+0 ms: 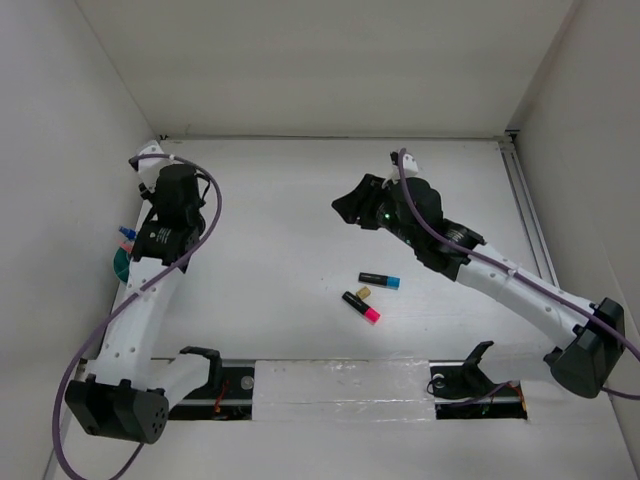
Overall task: Sort the stationery into containers
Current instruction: Place the stapler in the storage box.
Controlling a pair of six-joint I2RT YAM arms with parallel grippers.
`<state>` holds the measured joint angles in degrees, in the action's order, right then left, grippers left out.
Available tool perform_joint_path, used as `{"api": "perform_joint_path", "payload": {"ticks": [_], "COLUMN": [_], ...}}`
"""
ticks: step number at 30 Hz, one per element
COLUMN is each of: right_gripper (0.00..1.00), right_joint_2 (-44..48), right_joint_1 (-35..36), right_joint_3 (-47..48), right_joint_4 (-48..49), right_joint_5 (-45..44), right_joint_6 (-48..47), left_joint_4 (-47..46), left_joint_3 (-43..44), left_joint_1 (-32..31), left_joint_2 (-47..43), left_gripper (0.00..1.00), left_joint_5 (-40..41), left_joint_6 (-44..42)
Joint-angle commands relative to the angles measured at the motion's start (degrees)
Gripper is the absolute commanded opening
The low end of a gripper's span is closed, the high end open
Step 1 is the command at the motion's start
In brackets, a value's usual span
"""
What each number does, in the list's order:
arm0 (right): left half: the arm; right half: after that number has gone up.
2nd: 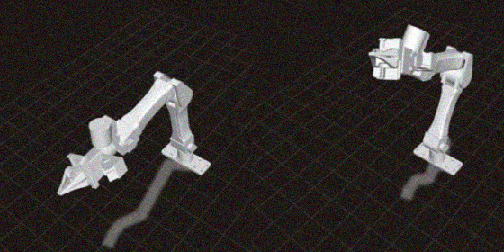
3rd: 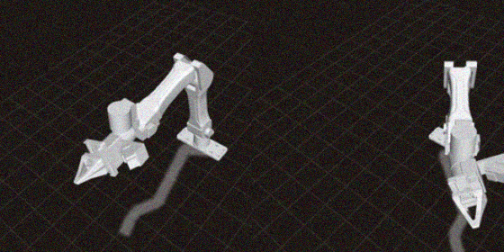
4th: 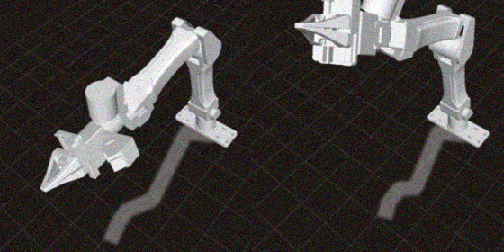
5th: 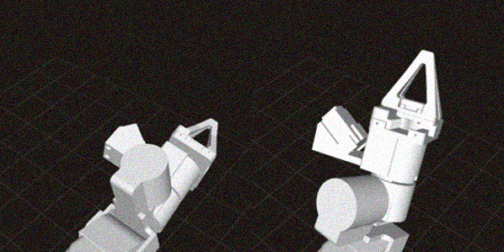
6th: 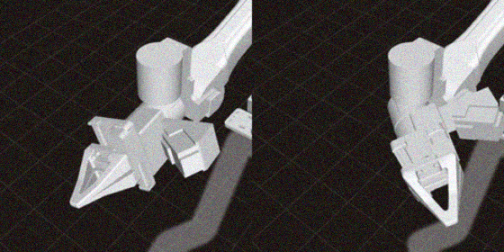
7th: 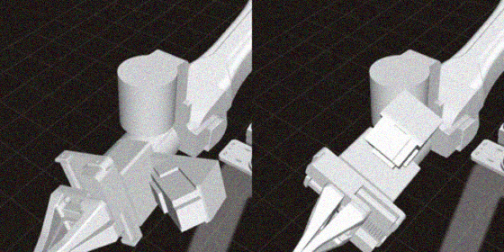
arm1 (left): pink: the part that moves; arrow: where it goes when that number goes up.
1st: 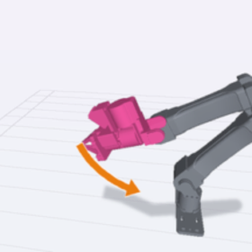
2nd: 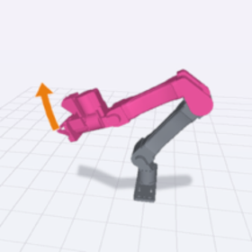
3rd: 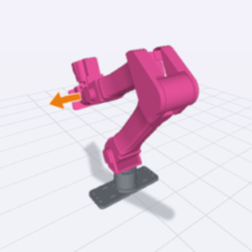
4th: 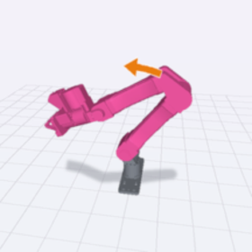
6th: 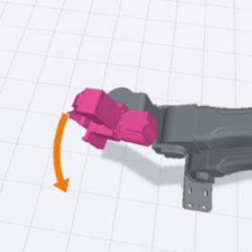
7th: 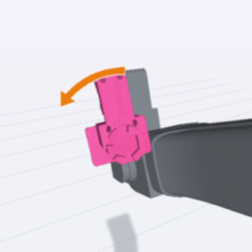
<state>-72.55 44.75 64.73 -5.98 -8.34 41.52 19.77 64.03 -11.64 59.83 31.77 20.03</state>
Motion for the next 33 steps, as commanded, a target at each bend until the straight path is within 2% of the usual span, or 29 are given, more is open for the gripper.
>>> {"api": "perform_joint_path", "payload": {"ticks": [1, 3, 5, 6, 12, 16, 22, 28, 33], "right_gripper": [0.54, 0.54, 0.54, 0.54, 0.54, 0.54, 0.54, 0.54, 0.54], "right_joint_2": [1.0, 1.0, 1.0, 0.5, -0.6, -1.3, -3.3, -4.4, -4.9], "right_joint_1": [-0.7, -0.7, -1.2, -1.2, -1.2, -1.2, -1.8, -1.2, -0.7], "right_joint_3": [-0.7, -0.7, -0.7, -0.7, -0.7, -1.2, -0.1, 1.0, 2.1], "right_joint_4": [0.9, 0.9, 0.9, 0.9, 0.9, -1.2, -3.4, -3.4, -4.5], "right_joint_5": [2.7, 4.2, 5.2, 6.0, 6.5, 5.4, 3.5, 3.0, 3.0], "right_joint_6": [-2.1, -2.7, -3.2, -3.2, -3.7, -4.9, -4.9, -4.9, -5.4], "left_joint_4": [6.9, 10.2, 11.1, 11.1, 10.7, 10.0, 8.3, 12.1, 12.5], "left_joint_3": [0.8, 2.3, 4.0, 4.6, 9.3, 8.7, 6.1, 0.7, -3.0], "left_joint_1": [2.2, 4.7, 9.9, 10.6, 10.6, 10.6, 10.6, 10.6, 10.6], "left_joint_2": [-0.7, 2.6, 6.1, 6.9, 13.3, 15.2, 15.8, 10.9, 7.3], "left_gripper": [0.00, 0.00, 0.00, 0.00, 0.00, 0.00, 0.00, 0.00, 0.00], "left_joint_5": [6.8, 9.5, 5.0, 4.0, 5.3, 5.3, 1.9, 1.5, 0.0], "left_joint_6": [7.6, 10.0, 12.3, 12.3, 17.8, 17.8, 17.8, 24.8, 21.5]}}
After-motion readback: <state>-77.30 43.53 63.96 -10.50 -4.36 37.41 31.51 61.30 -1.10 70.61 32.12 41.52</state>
